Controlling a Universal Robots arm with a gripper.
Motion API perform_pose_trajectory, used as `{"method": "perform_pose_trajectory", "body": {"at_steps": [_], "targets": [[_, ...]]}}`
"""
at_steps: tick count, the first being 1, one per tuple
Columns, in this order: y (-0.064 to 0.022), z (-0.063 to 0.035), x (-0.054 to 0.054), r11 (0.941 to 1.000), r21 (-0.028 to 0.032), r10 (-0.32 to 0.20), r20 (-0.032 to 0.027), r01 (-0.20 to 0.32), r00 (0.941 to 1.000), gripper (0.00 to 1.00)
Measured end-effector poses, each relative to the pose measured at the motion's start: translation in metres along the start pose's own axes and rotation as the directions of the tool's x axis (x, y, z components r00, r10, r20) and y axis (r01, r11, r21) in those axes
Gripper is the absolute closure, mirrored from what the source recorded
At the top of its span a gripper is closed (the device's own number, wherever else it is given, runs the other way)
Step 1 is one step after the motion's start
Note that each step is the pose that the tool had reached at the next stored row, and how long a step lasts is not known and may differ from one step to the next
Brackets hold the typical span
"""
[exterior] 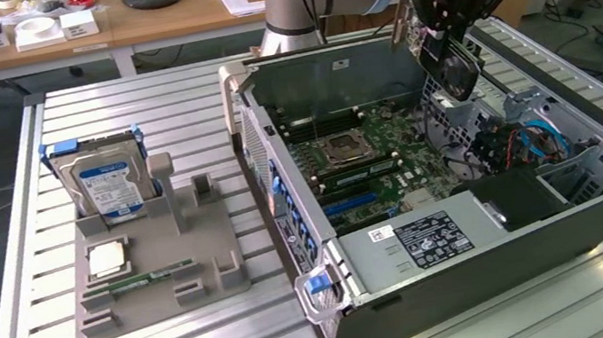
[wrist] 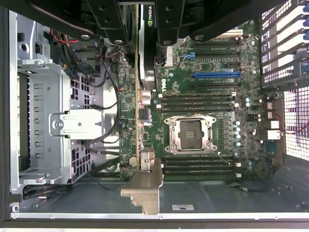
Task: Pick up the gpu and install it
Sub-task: 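Pick up the gpu and move the gpu toward the slot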
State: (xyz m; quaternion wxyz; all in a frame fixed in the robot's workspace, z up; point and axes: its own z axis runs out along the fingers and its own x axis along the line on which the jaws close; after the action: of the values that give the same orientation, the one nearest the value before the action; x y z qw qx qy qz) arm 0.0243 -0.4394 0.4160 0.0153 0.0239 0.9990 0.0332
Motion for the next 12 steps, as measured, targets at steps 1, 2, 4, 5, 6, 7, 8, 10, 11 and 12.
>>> {"method": "perform_pose_trajectory", "body": {"at_steps": [1, 2, 4, 5, 6, 7, 8, 10, 11, 12], "targets": [[0.0000, 0.0000, 0.0000, 1.0000, 0.0000, 0.000, 0.0000, 0.000, 1.0000, 0.73], [0.0000, 0.0000, 0.0000, 1.0000, 0.0000, 0.000, 0.0000, 0.000, 1.0000, 0.73], [0.0000, 0.0000, 0.0000, 1.0000, 0.0000, 0.000, 0.0000, 0.000, 1.0000, 0.73], [0.0000, 0.0000, -0.0001, 1.0000, 0.0000, 0.000, 0.0000, 0.000, 1.0000, 0.73], [0.0000, 0.0000, 0.0000, 1.0000, 0.0001, 0.000, 0.0000, 0.000, 1.0000, 0.73], [0.0000, 0.0000, -0.0003, 1.0000, 0.0000, 0.000, 0.0000, 0.000, 1.0000, 0.73], [0.0001, 0.0000, -0.0010, 1.0000, 0.0000, 0.000, 0.0000, 0.000, 1.0000, 0.73], [0.0001, 0.0001, -0.0031, 1.0000, -0.0001, 0.000, 0.0000, 0.000, 1.0000, 0.73], [0.0002, 0.0001, -0.0042, 1.0000, 0.0000, 0.000, 0.0001, 0.000, 1.0000, 0.73], [0.0002, 0.0002, -0.0048, 1.0000, 0.0000, 0.000, 0.0000, 0.000, 1.0000, 0.73]]}}
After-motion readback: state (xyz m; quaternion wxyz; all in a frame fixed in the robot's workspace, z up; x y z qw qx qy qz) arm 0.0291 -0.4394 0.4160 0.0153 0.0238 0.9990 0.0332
